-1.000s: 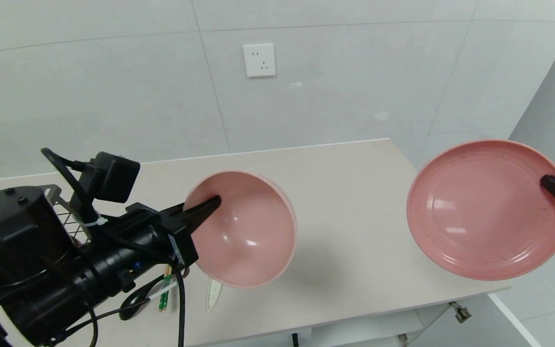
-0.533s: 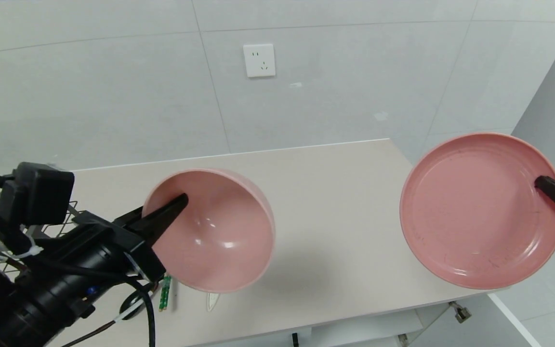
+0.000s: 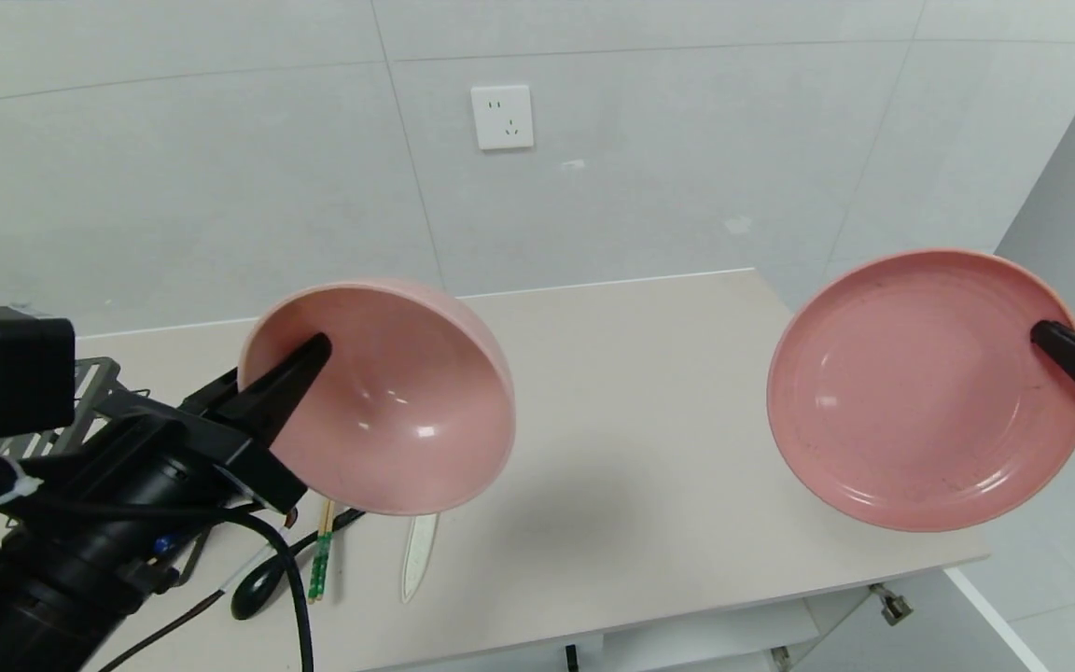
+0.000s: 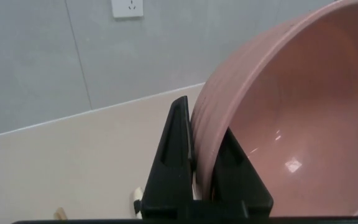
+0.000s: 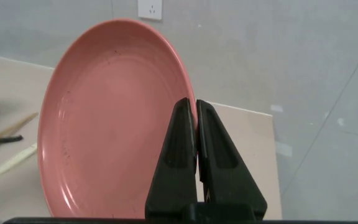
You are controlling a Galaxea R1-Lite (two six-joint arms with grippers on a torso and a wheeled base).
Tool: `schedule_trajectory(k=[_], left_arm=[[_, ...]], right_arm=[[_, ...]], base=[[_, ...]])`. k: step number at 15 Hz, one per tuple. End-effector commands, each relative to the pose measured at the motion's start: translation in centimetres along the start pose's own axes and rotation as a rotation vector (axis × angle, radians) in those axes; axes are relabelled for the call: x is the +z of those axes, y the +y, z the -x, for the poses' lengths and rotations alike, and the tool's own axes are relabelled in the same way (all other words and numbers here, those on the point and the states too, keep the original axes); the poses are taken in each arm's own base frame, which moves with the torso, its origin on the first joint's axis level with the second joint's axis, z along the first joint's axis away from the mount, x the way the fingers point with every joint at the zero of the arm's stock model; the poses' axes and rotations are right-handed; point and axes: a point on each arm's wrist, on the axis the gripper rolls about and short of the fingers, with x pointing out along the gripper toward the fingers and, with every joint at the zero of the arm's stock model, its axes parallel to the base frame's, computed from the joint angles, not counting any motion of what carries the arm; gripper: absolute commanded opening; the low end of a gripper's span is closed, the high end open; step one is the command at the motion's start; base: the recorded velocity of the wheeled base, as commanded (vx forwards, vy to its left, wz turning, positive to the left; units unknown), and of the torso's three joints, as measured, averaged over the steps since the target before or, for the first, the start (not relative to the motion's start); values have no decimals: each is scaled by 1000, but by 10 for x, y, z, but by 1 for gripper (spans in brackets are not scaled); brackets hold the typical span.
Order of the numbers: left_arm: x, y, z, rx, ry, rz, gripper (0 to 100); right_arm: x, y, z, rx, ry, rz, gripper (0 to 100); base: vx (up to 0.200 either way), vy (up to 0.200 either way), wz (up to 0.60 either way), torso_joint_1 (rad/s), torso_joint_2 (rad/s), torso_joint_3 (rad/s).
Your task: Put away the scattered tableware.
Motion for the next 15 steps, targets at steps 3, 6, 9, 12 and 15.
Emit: schedule_trajectory(k=[3,6,9,12,15], left_arm=[[-38,-1,-8,-1,107,-25,0],[-33,-4,-6,-16,89,-23,0],[-33,-3,-7,-10,86,-24,0],[-34,-3,-5,-10,95,-32,0],[-33,-2,-3,-11,90,-38,0]], right_arm=[[-25,-1,-11,2,13,6,0],[-26,-1,-12,3,1,10,0],[-26,3,-13,30,-5,2,0],[-26,5,-13,39,-5,-1,0],[-26,5,-13,39,-5,-1,0]], base=[[0,0,0,0,0,0],[0,0,0,0,0,0],[-200,0,0,2,-1,6],[-200,0,0,6,5,-1],[-133,0,0,-3,3,6]])
